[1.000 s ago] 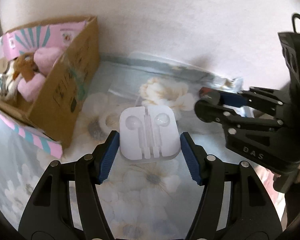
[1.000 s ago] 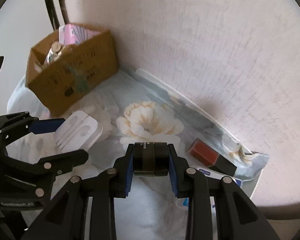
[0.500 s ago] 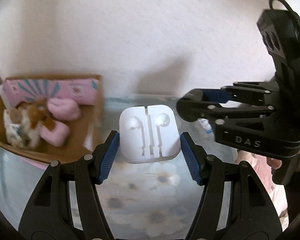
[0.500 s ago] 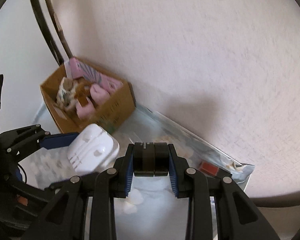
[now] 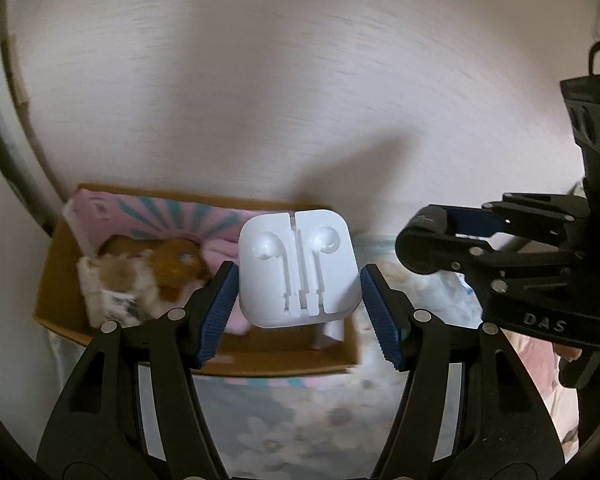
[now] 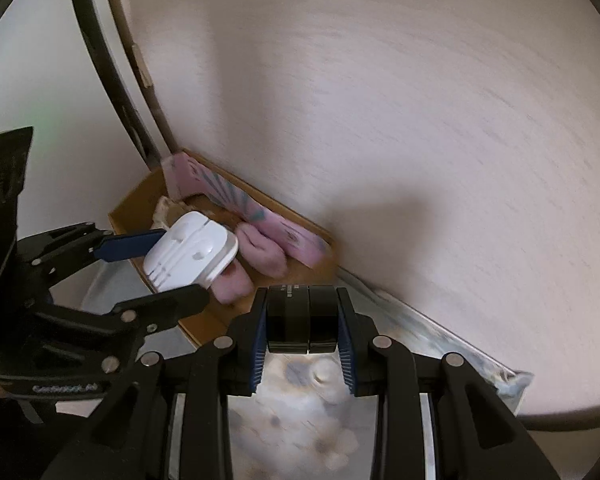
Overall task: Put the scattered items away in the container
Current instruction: 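Carry the earphone case and black jar into the box and release them, then grasp the floss box with the right tool while the left tool grasps the tape roll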
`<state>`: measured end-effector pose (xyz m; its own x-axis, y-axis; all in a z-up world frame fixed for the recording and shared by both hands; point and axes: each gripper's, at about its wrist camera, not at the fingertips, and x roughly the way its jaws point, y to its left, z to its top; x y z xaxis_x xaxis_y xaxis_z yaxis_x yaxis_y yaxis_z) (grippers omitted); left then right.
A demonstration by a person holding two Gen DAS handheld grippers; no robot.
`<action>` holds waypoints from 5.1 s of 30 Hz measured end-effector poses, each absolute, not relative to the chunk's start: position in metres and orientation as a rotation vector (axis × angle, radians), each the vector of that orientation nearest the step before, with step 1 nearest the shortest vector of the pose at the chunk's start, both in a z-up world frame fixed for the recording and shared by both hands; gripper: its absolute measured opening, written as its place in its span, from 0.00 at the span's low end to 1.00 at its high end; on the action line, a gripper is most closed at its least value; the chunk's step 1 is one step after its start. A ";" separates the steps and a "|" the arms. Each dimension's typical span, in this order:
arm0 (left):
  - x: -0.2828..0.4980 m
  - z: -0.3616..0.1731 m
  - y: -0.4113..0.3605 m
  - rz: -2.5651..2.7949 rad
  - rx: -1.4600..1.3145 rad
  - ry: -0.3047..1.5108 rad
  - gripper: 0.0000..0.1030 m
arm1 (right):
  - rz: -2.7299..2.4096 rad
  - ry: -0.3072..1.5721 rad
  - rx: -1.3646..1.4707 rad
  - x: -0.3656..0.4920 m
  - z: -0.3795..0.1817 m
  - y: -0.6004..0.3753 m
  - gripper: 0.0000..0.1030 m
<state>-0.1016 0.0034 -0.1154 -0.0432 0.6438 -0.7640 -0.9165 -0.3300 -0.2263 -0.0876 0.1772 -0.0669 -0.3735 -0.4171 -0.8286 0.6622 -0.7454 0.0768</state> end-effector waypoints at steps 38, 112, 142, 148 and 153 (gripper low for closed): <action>-0.243 -0.181 -0.001 1.633 -1.099 0.567 0.93 | -2.079 0.299 1.473 -0.116 -0.132 0.054 0.67; 0.092 -0.261 0.001 1.573 -0.797 0.685 0.98 | -2.524 -0.320 1.492 -0.059 -0.188 0.398 0.68; 0.094 -0.302 0.058 1.628 -0.889 0.887 0.98 | -1.582 1.222 1.106 -0.111 -0.192 0.374 0.68; 0.093 -0.304 0.063 1.706 -0.901 0.849 1.00 | -1.432 1.315 1.052 -0.105 -0.212 0.369 0.68; 0.093 -0.306 0.070 1.779 -0.950 0.779 1.00 | -1.320 1.365 1.006 -0.099 -0.220 0.368 0.68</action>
<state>0.0934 0.0705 -0.3062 -0.2563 0.4363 -0.8625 -0.9299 -0.3549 0.0967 -0.0991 0.3685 -0.2200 -0.2077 -0.0546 -0.9767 0.9743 0.0775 -0.2115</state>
